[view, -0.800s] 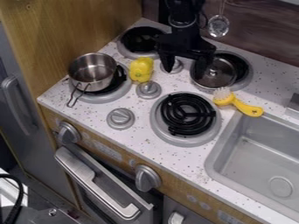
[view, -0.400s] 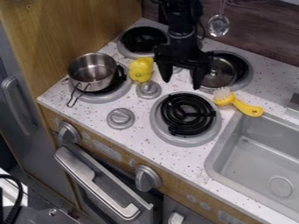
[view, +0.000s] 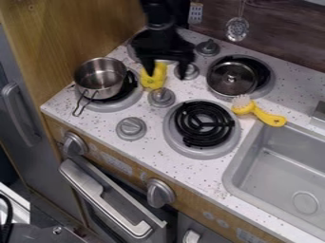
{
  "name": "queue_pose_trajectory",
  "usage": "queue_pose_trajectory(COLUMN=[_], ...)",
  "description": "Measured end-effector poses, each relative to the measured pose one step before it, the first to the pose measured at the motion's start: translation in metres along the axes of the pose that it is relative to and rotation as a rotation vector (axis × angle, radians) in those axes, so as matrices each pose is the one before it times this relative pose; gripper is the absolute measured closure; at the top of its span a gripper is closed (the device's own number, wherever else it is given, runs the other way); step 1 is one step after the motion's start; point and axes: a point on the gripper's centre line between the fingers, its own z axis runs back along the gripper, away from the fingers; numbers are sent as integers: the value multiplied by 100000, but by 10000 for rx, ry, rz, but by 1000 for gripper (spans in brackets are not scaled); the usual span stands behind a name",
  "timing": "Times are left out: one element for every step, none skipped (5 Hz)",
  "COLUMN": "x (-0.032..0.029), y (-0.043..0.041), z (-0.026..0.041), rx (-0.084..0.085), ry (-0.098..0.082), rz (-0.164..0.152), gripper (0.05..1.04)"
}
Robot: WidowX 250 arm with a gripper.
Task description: Move the silver pot over the low right burner
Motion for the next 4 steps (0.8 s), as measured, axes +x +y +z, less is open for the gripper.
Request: queue_pose_trajectory(x=[227, -389, -574, -831], y=[3348, 2287, 1422, 829], z=[178, -339, -944, -2551], rx=[518, 261, 312, 625], ry=[-96, -23, 80, 533], rz=[269, 198, 43, 44], gripper=[84, 84, 84, 84])
